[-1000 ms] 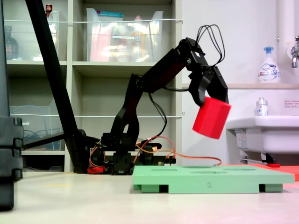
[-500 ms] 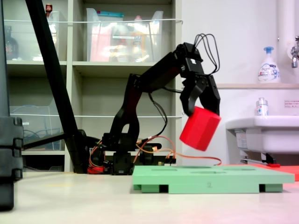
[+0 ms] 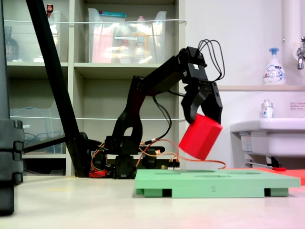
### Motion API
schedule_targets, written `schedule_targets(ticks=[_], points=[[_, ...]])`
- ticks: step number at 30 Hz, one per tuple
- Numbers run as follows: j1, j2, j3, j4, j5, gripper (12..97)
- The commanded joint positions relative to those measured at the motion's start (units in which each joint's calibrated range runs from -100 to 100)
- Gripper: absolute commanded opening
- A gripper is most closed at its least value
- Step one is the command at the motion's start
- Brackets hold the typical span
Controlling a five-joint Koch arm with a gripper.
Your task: Put the octagonal pillar block into the corresponding hole
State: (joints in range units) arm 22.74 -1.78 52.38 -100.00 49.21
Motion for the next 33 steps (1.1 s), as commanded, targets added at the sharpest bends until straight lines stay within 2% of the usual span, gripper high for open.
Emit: schedule_targets(ticks=[1, 33], points=[[0.15, -1.15, 3.76, 0.00, -0.44, 24.6], [1.51, 1.22, 5.65, 24.27, -0.15, 24.8]])
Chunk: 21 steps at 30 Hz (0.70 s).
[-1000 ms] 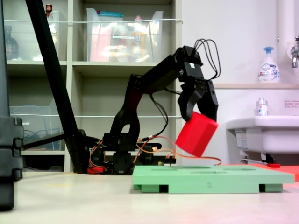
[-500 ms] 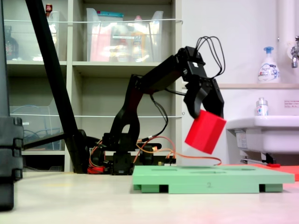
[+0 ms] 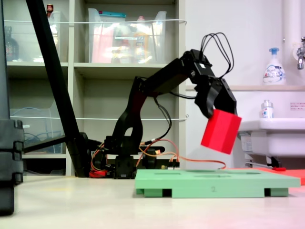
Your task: Put the octagonal pillar block into the corresponding hole
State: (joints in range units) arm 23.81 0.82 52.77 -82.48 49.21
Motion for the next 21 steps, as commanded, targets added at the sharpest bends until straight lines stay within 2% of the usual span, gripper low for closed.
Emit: schedule_targets(ticks=[1, 21], points=[[0.59, -1.24, 5.26, 7.61, -0.15, 24.8], [4.64, 3.65, 5.26, 13.58, 0.34, 24.6]])
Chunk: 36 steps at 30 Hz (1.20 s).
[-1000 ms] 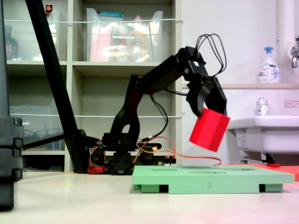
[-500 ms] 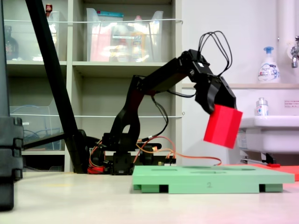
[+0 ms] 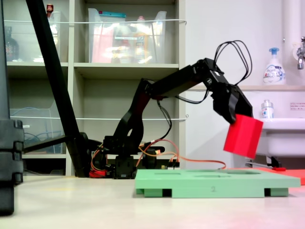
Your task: Put the octagonal pillar block into the corresponding hole
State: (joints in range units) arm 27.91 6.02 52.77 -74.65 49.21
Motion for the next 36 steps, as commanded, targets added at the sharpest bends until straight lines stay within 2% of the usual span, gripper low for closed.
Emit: schedule_targets(ticks=[1, 36], points=[[0.59, -1.13, 5.16, 5.65, 0.54, 24.6], [-2.10, 3.34, 4.76, 3.73, -4.98, 26.0]])
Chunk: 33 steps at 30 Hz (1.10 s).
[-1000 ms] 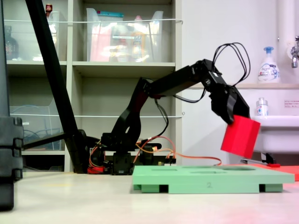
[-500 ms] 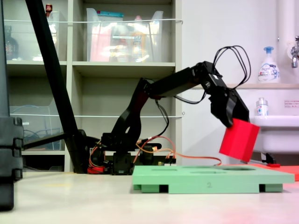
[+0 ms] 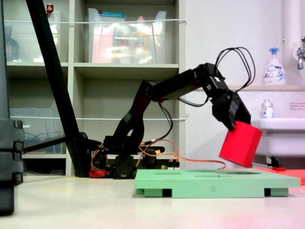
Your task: Put the octagonal pillar block into the corresponding hole
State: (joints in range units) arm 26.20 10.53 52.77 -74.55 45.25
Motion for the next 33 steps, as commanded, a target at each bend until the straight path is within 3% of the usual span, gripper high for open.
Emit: schedule_targets(ticks=[1, 33], points=[[-0.44, -1.18, 4.76, 3.63, -1.22, 26.0], [1.27, 2.32, 5.26, 7.96, -0.83, 25.7]])
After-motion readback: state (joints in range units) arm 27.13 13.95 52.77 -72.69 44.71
